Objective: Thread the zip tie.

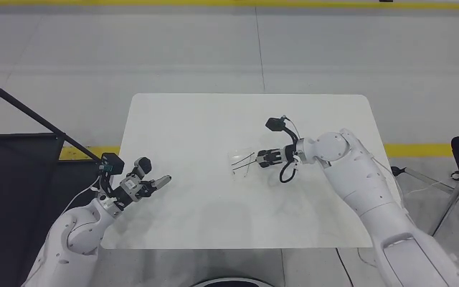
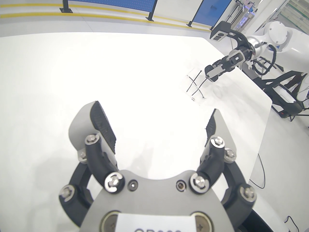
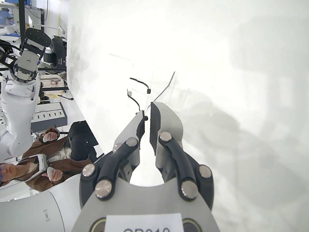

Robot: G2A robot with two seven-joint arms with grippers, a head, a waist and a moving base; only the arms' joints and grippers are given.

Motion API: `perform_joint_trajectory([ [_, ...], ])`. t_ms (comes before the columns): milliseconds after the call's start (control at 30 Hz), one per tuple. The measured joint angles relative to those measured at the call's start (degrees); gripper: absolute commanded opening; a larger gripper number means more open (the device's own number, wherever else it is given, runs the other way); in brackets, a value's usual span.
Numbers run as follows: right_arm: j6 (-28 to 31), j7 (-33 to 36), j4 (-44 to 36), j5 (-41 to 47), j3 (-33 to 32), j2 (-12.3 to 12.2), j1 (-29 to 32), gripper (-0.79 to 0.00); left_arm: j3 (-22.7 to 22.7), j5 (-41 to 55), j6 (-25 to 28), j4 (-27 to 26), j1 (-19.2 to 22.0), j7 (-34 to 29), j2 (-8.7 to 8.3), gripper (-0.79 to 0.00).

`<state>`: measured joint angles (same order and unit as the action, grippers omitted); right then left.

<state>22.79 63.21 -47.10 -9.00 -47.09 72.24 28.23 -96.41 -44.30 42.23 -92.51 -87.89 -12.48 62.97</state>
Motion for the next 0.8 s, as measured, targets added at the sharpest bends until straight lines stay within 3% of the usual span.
perform_joint_trajectory([
  [467,4.73,-0.45,-2.5,0.81,-3.24,-1.51,1.89,-0.785,0.03,0.01,-0.07,-0.02,-0.01,0.01,0.0,0.0],
  [600,7.34,-0.46,-7.29,-0.9,-5.46,-2.99,4.36,-0.785,0.18,-0.17,0.61,-0.17,0.27,-0.1,-0.14,0.0],
  [800,8.12,2.58,-20.02,-4.38,-9.93,-5.82,9.97,-0.785,-1.52,-0.69,8.03,-0.95,0.82,-1.56,-0.98,0.0],
])
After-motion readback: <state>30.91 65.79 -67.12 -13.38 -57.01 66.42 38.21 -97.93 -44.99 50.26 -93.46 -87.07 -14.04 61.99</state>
